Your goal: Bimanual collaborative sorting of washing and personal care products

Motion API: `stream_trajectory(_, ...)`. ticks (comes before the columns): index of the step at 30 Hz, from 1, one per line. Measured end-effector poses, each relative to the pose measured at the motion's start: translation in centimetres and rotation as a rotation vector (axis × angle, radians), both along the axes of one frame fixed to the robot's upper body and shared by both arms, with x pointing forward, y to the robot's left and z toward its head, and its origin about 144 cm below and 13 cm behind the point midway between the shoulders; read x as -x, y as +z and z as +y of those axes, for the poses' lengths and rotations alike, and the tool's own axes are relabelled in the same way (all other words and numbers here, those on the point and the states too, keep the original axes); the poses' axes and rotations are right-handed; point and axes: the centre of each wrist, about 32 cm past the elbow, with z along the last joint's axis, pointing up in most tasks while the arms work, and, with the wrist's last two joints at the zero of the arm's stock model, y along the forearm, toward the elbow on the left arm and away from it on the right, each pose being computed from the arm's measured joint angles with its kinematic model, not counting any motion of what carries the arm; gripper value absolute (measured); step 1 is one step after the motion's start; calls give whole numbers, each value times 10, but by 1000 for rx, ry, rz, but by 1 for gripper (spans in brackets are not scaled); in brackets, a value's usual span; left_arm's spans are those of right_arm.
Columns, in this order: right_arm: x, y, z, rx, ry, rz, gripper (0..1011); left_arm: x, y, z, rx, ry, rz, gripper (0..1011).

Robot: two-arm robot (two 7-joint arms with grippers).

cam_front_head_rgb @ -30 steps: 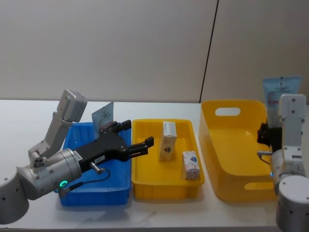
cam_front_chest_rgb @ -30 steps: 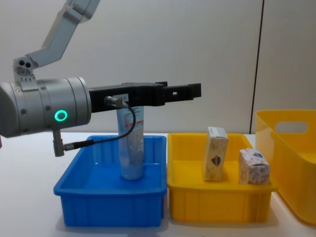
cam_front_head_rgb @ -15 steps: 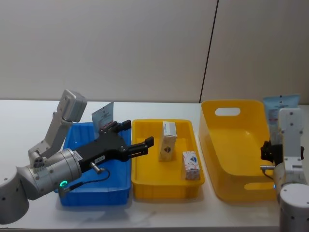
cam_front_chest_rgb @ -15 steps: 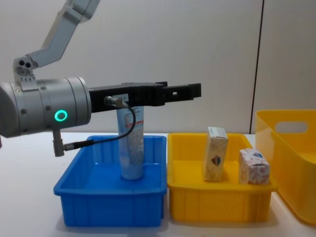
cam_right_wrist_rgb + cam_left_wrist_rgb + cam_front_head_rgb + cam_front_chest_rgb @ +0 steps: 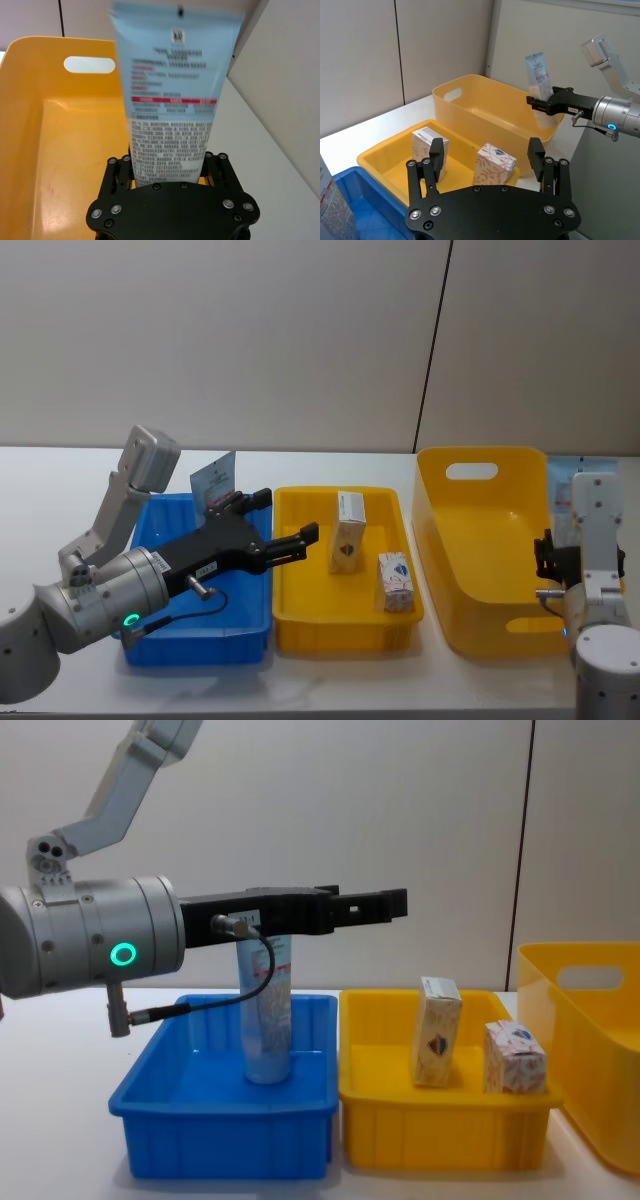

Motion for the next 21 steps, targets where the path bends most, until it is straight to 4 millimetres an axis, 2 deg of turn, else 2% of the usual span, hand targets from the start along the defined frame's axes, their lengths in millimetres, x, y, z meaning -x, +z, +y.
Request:
stream_trajectory(1, 0, 0, 0, 0, 0, 0, 604, 0, 0, 0, 0, 0, 0, 1001)
stream_trajectory(2, 0, -1, 0, 0, 0, 1, 683, 0, 0, 0, 0, 0, 0, 1001)
stream_trajectory(3, 0, -1, 0, 0, 0, 1, 683, 0, 0, 0, 0, 0, 0, 1001)
stream_trajectory(6, 0, -1, 0, 0, 0, 3, 767, 0, 0, 0, 0, 0, 0, 1001)
stream_trajectory(7, 0, -1, 0, 0, 0, 2, 824, 0, 0, 0, 0, 0, 0, 1001)
stream_trajectory(13, -1, -2, 0, 0, 0, 2, 972, 0, 0, 0, 0, 0, 0, 1001)
stream_trajectory(15, -1, -2, 0, 0, 1, 3, 1003, 0, 0, 0, 0, 0, 0, 1001)
stream_trajectory(21, -1, -2, 0, -1, 1, 3, 1003, 0, 0, 0, 0, 0, 0, 1001)
